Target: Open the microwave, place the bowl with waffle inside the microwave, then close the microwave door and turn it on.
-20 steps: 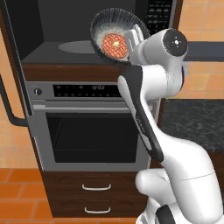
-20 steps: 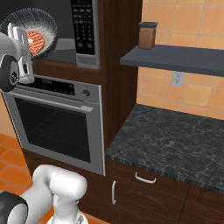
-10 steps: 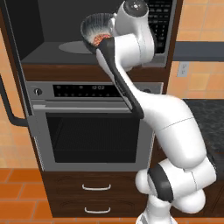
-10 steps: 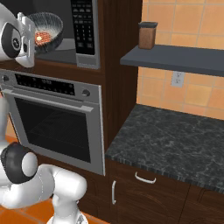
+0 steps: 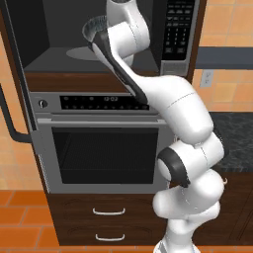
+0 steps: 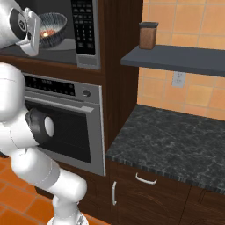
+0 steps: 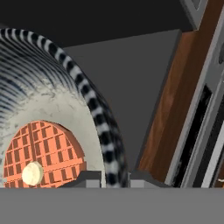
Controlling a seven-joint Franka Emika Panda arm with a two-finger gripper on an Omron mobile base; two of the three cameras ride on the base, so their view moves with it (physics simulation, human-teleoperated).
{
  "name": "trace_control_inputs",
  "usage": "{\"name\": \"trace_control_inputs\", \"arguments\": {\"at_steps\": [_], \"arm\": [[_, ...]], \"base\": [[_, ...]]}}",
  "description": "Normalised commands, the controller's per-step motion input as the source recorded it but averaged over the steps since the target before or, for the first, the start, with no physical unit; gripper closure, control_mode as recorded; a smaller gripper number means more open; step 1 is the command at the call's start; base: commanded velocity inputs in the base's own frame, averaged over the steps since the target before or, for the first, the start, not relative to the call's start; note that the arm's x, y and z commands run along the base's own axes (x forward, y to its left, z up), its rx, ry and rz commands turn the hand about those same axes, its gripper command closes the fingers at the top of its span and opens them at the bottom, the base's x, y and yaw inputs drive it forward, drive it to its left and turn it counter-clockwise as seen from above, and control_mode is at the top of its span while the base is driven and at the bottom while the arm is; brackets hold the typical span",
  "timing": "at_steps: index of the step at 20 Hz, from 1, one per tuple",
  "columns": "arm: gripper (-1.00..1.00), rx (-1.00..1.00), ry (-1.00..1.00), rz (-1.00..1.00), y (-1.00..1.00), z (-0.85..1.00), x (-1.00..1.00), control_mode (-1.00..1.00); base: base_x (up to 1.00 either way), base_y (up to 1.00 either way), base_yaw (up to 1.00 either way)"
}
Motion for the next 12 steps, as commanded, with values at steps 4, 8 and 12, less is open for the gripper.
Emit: {"name": "trace_control_inputs", "arguments": {"at_steps": [4,8,12], "arm": [[1.0,0.0,0.0,0.0,0.0,-0.27,0.55,-1.0],[1.0,0.0,-0.09,0.0,0.0,-0.42,0.25,-1.0],[1.0,0.0,-0.23,0.0,0.0,-0.16,0.25,-1.0]], "base": [[0.0,0.0,0.0],[0.0,0.0,0.0],[0.0,0.0,0.0]]}}
